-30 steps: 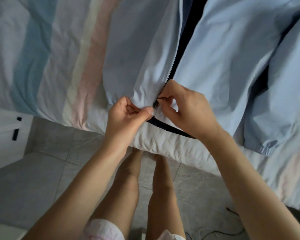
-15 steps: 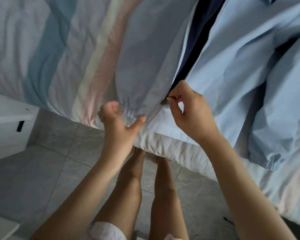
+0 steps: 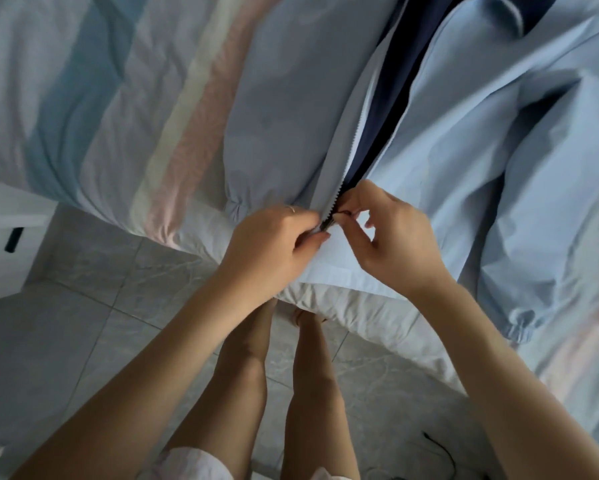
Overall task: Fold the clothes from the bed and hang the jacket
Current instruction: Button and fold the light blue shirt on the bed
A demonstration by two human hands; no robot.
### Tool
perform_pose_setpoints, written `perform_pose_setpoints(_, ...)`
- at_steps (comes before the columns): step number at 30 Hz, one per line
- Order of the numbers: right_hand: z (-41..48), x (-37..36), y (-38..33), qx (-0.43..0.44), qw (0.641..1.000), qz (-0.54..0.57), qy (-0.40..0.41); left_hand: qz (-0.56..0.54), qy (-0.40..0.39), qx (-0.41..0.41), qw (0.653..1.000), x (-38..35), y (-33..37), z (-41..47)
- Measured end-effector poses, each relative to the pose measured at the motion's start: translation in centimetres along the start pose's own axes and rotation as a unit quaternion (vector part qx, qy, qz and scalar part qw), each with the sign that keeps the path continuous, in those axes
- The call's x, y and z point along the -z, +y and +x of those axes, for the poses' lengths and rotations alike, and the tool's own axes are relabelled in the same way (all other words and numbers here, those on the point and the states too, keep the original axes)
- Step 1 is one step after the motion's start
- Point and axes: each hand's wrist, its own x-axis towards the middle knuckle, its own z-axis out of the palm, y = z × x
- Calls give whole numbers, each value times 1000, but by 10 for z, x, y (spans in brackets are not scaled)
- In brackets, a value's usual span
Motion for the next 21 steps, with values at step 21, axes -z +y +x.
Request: perform_pose_setpoints(21,-3,-21,8,-73,990,117,28,86,-48,53,994,-8,-1,32)
